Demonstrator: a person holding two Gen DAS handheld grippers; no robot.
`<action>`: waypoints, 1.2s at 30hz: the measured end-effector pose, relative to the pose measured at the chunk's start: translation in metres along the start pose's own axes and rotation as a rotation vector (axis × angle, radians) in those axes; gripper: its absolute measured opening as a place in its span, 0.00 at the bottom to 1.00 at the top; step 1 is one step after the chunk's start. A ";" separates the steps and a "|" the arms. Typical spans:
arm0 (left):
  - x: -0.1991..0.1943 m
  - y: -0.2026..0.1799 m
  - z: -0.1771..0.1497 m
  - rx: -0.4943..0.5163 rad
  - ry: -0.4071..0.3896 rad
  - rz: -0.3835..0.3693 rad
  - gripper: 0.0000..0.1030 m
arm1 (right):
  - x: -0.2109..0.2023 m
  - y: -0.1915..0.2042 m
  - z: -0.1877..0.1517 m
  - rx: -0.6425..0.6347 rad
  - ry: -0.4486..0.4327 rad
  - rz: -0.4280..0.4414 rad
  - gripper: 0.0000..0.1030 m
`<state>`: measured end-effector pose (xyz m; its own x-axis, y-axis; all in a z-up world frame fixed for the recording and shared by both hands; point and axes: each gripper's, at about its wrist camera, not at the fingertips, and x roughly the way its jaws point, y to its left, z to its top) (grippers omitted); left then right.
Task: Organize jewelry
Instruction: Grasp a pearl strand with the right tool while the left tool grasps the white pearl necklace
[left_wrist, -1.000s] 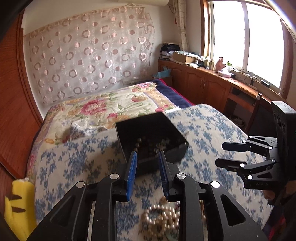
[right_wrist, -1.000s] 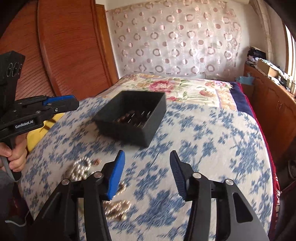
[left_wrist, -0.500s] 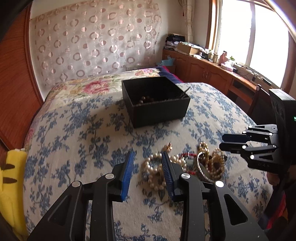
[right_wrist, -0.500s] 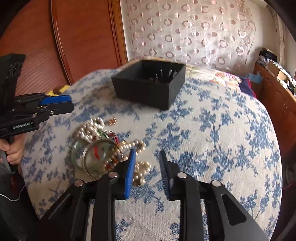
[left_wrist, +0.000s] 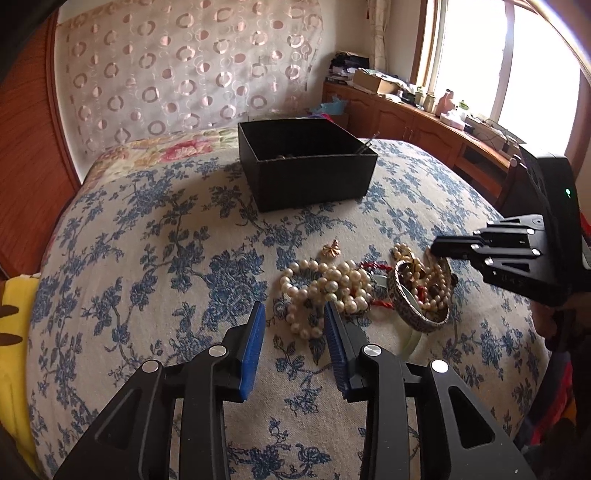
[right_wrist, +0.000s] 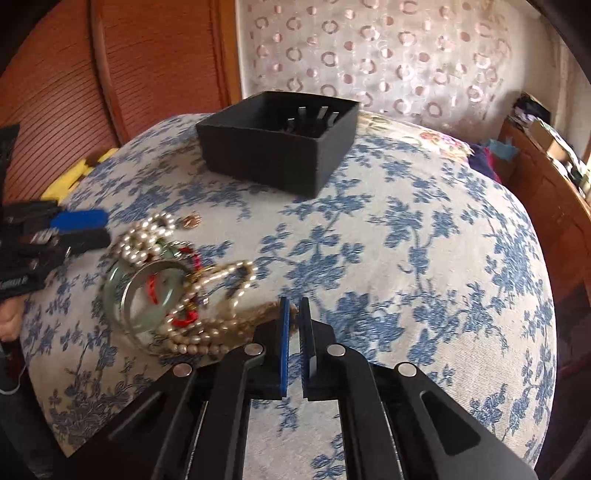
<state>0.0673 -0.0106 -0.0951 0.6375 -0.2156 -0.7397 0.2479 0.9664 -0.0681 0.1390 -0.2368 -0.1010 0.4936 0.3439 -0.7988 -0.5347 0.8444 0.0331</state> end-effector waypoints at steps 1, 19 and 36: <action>0.001 0.000 -0.001 0.000 0.003 -0.005 0.30 | 0.000 -0.001 -0.001 0.003 -0.006 -0.002 0.06; 0.015 -0.004 0.004 -0.032 0.035 -0.097 0.18 | 0.000 -0.001 -0.003 0.000 -0.028 -0.009 0.06; 0.000 -0.003 0.009 -0.045 -0.029 -0.095 0.07 | 0.000 -0.002 -0.004 0.004 -0.028 -0.004 0.06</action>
<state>0.0736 -0.0146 -0.0887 0.6336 -0.3104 -0.7086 0.2759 0.9464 -0.1678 0.1378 -0.2404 -0.1031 0.5151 0.3518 -0.7816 -0.5298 0.8475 0.0323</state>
